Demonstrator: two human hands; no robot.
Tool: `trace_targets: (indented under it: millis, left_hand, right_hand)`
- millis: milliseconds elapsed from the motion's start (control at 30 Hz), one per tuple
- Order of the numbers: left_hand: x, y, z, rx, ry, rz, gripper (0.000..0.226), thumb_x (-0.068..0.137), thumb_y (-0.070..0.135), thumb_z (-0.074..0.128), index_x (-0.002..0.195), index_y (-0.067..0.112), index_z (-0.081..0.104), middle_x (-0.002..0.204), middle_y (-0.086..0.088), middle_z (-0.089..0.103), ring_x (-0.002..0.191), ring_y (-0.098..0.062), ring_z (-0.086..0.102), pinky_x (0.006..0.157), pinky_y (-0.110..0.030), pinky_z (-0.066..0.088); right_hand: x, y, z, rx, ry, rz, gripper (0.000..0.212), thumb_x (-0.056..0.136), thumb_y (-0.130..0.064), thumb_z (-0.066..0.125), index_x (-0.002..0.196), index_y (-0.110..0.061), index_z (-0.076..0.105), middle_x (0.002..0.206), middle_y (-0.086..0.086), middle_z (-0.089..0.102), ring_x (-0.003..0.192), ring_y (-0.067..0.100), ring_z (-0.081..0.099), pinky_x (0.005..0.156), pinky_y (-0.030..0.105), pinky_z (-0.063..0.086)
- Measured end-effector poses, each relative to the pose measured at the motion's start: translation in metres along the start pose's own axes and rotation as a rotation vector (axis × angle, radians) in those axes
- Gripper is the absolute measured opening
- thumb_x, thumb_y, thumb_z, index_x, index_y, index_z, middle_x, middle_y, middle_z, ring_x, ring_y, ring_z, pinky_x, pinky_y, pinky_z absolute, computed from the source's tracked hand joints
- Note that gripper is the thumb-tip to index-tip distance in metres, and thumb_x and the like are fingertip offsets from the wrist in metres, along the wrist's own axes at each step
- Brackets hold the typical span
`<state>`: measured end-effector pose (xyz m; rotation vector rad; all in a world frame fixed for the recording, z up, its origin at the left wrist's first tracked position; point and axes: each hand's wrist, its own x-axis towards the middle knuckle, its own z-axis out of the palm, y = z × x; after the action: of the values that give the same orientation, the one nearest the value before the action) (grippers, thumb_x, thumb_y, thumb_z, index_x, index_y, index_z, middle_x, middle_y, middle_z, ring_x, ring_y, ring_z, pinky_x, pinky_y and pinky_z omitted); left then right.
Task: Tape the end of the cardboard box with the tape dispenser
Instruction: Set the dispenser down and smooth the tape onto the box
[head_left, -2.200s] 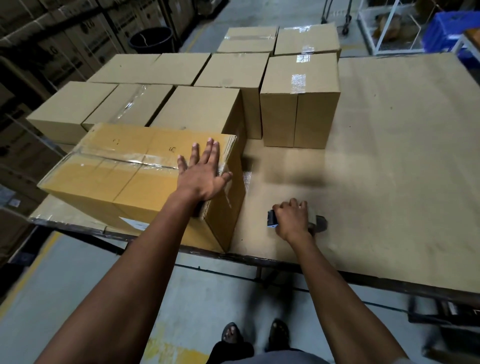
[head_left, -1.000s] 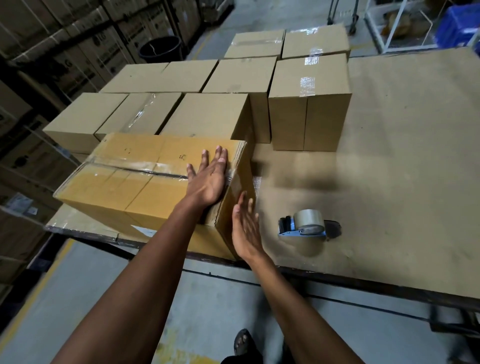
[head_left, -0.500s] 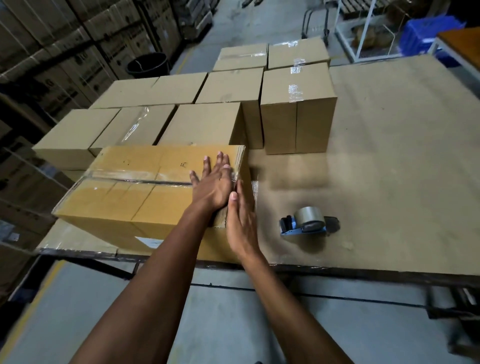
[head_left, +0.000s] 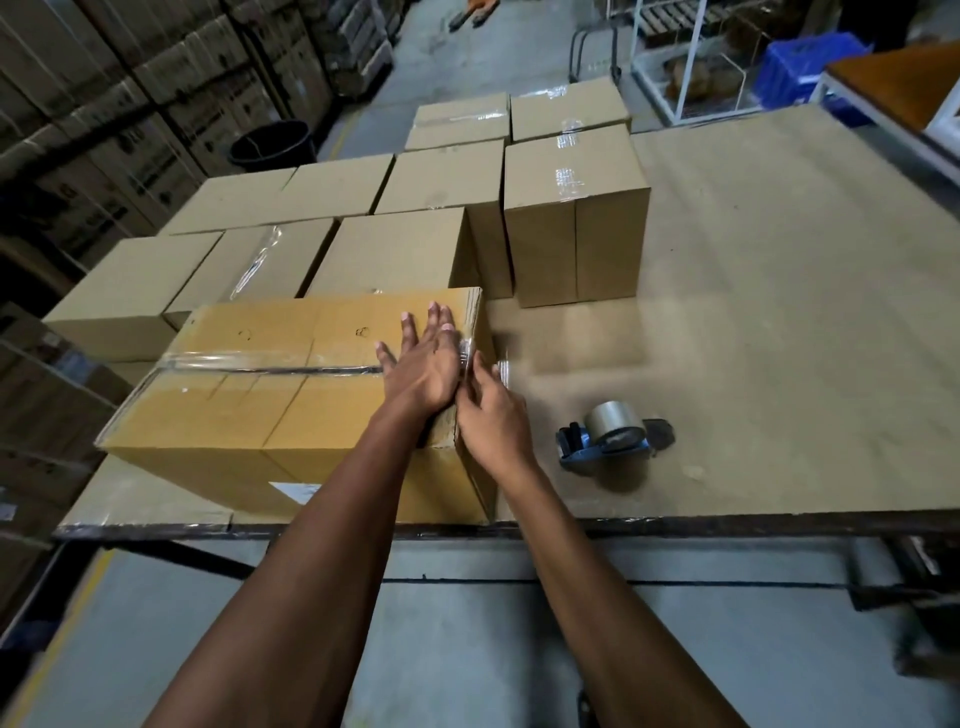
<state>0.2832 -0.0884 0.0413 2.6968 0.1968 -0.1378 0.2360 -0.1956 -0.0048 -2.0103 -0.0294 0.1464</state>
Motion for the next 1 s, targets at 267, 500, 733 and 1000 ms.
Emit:
trace_targets:
  millis: [267, 500, 733, 1000]
  left_hand:
    - [-0.002, -0.001, -0.014, 0.175, -0.073, 0.092, 0.063, 0.111, 0.052, 0.015, 0.17, 0.031, 0.002, 0.176, 0.011, -0.006, 0.163, -0.02, -0.012, 0.124, -0.061, -0.017]
    - [-0.035, -0.019, -0.011, 0.295, 0.062, 0.191, 0.058, 0.111, 0.054, 0.012, 0.168, 0.042, 0.011, 0.175, 0.018, 0.009, 0.163, -0.014, -0.004, 0.122, -0.066, -0.021]
    - [-0.048, -0.02, -0.006, 0.355, 0.158, 0.342, 0.063, 0.111, 0.05, 0.004, 0.168, 0.031, 0.021, 0.172, 0.01, 0.026, 0.163, -0.011, 0.009, 0.127, -0.057, -0.017]
    - [-0.052, -0.008, -0.003, 0.313, 0.126, 0.261, 0.063, 0.111, 0.048, 0.004, 0.168, 0.028, 0.023, 0.172, 0.008, 0.029, 0.16, -0.007, 0.019, 0.13, -0.053, -0.012]
  right_hand:
    - [-0.001, -0.005, -0.017, -0.052, -0.085, 0.047, 0.062, 0.107, -0.056, 0.037, 0.165, -0.046, 0.018, 0.176, 0.005, 0.019, 0.155, 0.035, 0.034, 0.121, 0.052, 0.035]
    - [0.009, 0.002, -0.017, -0.065, -0.228, 0.021, 0.069, 0.105, -0.069, 0.02, 0.165, -0.046, -0.006, 0.178, 0.001, 0.003, 0.164, 0.027, 0.003, 0.127, 0.056, 0.017]
    - [0.004, 0.002, -0.006, -0.037, -0.111, -0.115, 0.065, 0.109, -0.06, 0.017, 0.167, -0.04, -0.006, 0.176, -0.014, 0.002, 0.164, 0.02, 0.001, 0.13, 0.054, 0.018]
    - [0.003, 0.003, -0.001, 0.107, -0.075, -0.025, 0.068, 0.107, -0.067, 0.025, 0.167, -0.04, 0.008, 0.167, 0.002, 0.04, 0.146, 0.031, 0.049, 0.115, 0.042, 0.043]
